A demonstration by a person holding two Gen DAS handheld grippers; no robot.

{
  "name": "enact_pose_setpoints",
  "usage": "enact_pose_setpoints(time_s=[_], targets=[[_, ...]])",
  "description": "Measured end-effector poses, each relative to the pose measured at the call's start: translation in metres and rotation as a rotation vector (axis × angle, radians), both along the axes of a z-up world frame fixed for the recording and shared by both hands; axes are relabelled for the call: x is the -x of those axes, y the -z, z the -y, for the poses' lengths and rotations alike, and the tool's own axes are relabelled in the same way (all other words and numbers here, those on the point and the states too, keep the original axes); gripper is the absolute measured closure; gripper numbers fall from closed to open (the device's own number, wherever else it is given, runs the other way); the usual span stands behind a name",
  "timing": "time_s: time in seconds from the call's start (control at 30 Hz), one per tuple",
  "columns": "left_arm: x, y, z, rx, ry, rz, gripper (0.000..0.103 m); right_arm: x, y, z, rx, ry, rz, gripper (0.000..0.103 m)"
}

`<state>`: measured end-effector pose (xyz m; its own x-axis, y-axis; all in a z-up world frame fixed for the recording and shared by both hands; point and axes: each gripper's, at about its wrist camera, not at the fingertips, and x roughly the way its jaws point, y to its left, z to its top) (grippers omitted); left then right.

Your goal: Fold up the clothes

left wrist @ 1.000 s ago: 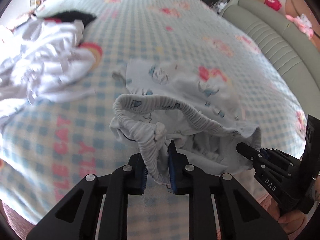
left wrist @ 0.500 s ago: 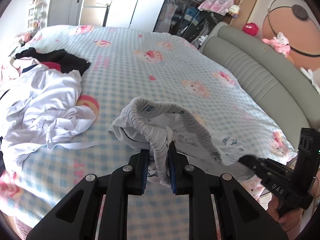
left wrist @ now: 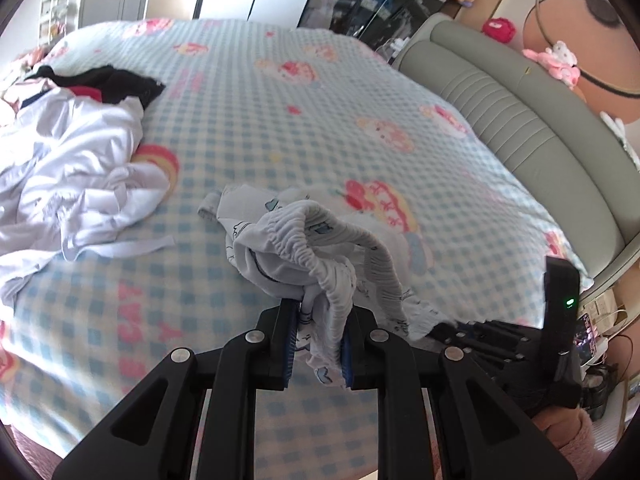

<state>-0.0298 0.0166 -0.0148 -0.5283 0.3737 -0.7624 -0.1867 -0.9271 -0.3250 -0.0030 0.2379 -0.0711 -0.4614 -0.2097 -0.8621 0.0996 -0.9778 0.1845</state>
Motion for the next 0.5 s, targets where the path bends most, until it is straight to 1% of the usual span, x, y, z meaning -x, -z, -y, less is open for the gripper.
enact_pose_setpoints(time_s=[0.1,0.17,0.2,0.23,0.27,0.3,0.33,0.37,0.4,0.5], targets=[[-0.002,0.013,0.003,-0.039,0.005,0.022,0.084,0.001,0.003,-0.004,-0.001,0.008,0.006,0.093],[-0.003,0.021,0.003,-0.057,0.009,0.040,0.083,0.002,0.007,-0.004,-0.016,0.013,0.021,0.087],[-0.003,0.026,0.001,-0.054,0.012,0.052,0.079,0.003,0.009,-0.003,-0.033,0.012,0.028,0.084],[-0.003,0.031,-0.001,-0.051,0.014,0.065,0.075,0.004,0.012,0.000,-0.047,0.008,0.036,0.084],[-0.003,0.036,-0.002,-0.048,0.017,0.077,0.065,0.004,0.013,0.004,-0.054,-0.006,0.041,0.084],[-0.003,0.040,-0.004,-0.045,0.019,0.089,0.063,0.003,0.013,0.008,-0.053,-0.029,0.039,0.084],[-0.004,0.045,-0.006,-0.042,0.022,0.102,0.063,0.001,0.012,0.013,-0.053,-0.052,0.029,0.084],[-0.005,0.047,-0.008,-0.025,0.020,0.096,0.067,-0.002,0.009,0.018,-0.053,-0.075,0.010,0.084],[-0.006,0.046,-0.008,-0.016,0.014,0.086,0.073,-0.004,0.006,0.023,-0.060,-0.092,-0.005,0.084],[-0.006,0.041,-0.006,-0.005,-0.008,0.060,0.080,-0.003,0.004,0.030,-0.077,-0.102,-0.024,0.086]])
